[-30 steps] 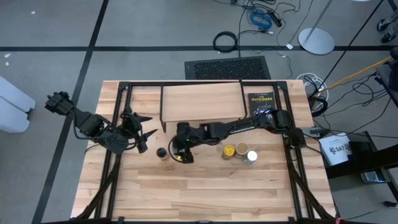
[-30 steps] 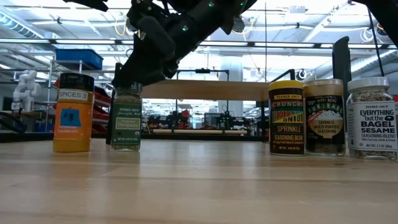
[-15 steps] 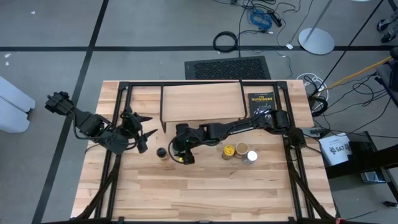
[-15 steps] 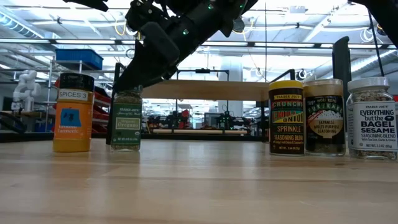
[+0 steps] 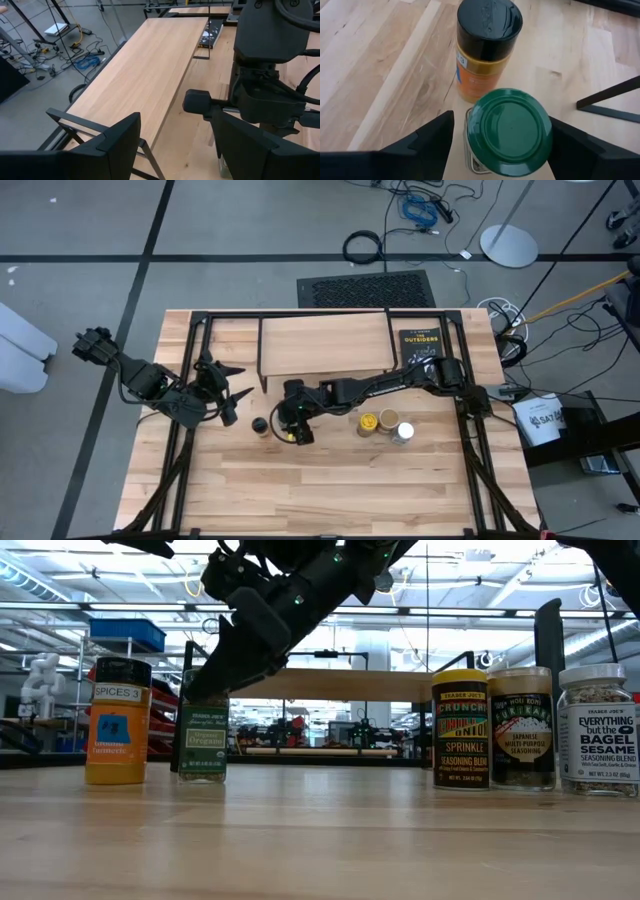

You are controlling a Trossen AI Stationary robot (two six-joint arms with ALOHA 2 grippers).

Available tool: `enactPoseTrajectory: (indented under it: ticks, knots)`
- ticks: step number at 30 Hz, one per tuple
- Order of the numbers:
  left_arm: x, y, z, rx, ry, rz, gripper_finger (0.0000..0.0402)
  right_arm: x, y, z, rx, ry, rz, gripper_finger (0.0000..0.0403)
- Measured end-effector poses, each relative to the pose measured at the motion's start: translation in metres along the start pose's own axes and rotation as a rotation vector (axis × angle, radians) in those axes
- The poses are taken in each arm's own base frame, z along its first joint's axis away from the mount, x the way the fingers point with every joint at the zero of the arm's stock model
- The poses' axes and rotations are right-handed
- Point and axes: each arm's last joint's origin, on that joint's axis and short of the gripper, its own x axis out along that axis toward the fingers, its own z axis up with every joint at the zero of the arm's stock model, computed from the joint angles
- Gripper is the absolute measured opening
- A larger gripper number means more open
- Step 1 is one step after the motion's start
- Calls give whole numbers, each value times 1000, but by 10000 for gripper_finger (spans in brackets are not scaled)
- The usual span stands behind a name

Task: Shelf spices
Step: Put the green seasoning bottle on the shelf

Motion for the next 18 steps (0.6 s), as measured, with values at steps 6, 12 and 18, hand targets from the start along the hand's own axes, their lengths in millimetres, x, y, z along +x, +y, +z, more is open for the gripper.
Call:
enactPoseTrajectory:
  ticks: [6,12,18]
  knots:
    - [0,0,0,0,0,0,255,0,0,-2,21,17,3,244]
    - [0,0,0,10,0,0,255,0,0,-1,31,14,4,212]
    - [0,0,1,14,-5,-2,255,0,0,-1,40,10,3,186]
